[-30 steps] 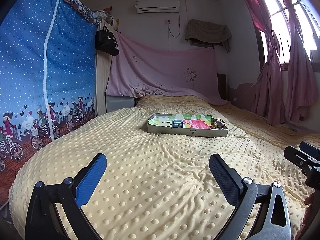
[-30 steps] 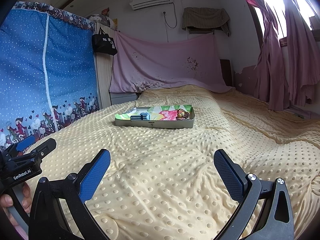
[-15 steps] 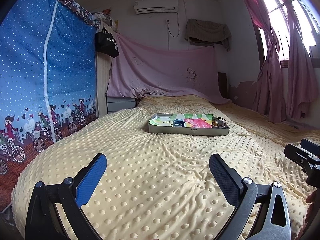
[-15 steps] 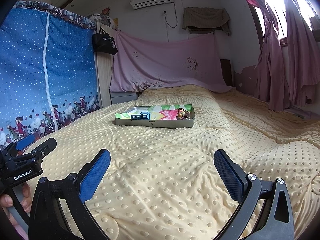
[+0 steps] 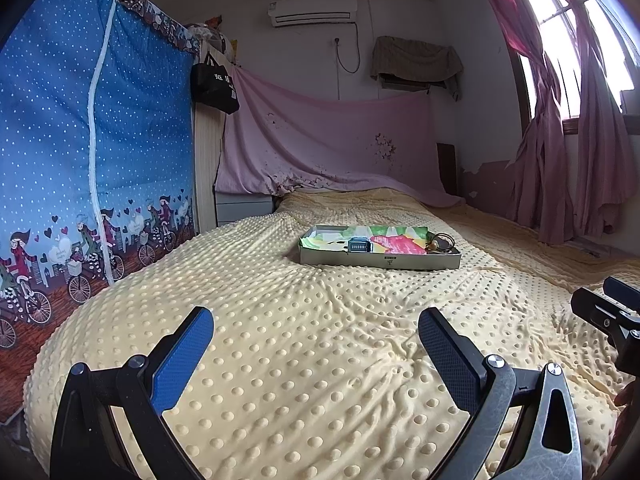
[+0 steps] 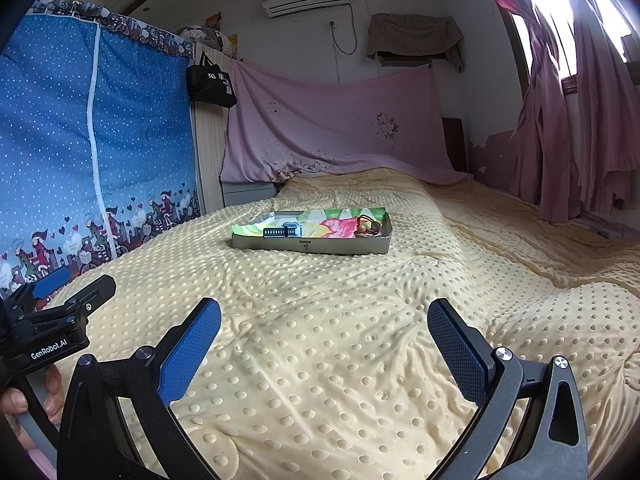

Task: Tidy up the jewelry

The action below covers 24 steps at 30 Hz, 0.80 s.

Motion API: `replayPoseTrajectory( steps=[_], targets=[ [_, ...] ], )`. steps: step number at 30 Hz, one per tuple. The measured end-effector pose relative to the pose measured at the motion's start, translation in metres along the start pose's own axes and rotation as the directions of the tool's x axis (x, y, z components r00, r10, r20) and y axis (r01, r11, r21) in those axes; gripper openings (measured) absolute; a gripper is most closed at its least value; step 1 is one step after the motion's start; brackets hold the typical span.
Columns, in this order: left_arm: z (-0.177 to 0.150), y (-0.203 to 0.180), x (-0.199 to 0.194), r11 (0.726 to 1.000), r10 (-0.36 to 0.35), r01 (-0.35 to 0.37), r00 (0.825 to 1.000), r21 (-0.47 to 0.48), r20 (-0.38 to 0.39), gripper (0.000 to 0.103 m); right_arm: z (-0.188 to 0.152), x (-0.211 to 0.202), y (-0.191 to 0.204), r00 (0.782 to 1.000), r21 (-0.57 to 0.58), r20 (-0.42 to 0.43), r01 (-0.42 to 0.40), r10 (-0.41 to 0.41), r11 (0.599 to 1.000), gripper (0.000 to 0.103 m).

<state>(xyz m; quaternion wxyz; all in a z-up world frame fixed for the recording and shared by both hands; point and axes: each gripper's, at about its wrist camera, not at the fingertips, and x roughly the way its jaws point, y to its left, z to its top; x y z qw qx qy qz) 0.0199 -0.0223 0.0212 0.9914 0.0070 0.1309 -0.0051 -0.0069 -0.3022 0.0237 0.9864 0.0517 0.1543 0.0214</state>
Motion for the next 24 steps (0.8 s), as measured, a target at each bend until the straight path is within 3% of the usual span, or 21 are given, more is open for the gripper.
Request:
replayPoseTrajectory(
  steps=[24],
  targets=[
    [-0.0031, 0.0002, 0.0016, 1.0, -0.007, 0.007, 1.0, -0.003, -0.005, 0.103, 0.0004, 0.0005, 0.0005, 1.0, -0.001, -0.003, -0.002, 0.002, 1.0, 0.102]
  ],
)
